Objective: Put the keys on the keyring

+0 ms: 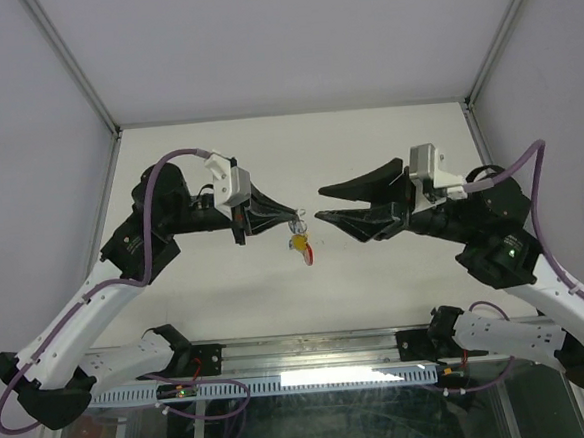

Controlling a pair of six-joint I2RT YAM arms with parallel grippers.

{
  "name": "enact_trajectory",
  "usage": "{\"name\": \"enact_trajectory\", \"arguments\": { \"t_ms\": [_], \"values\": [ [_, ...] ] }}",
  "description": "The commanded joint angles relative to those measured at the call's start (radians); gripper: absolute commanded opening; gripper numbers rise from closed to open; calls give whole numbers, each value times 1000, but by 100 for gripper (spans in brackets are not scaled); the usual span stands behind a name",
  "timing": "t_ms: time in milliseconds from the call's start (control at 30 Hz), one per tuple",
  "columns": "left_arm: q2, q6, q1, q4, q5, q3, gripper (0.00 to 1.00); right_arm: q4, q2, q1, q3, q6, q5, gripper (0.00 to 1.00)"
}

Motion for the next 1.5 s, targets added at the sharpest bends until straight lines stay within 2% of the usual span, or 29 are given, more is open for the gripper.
{"name": "enact_trajectory", "arguments": {
  "t_ms": [0, 200, 467, 767, 1200, 1267, 1467],
  "values": [
    [15, 148, -6, -148, 12, 91, 0, -406, 70, 5, 140, -184, -25, 40],
    [50, 228, -28, -284, -18, 148, 0, -623, 169, 5, 272, -271, -34, 38],
    [77, 273, -121, -362, -73, 186, 0, -767, 264, 5, 358, -321, -63, 37],
    [78, 286, -139, -375, -97, 189, 0, -874, 294, 5, 400, -341, -83, 36],
    [78, 285, -150, -376, -78, 191, 0, -872, 333, 5, 398, -353, -110, 31],
    [76, 285, -151, -377, -75, 189, 0, -870, 337, 5, 395, -353, -110, 28],
    [78, 285, -153, -377, -82, 188, 0, -870, 335, 5, 395, -351, -112, 5]
  ]
}}
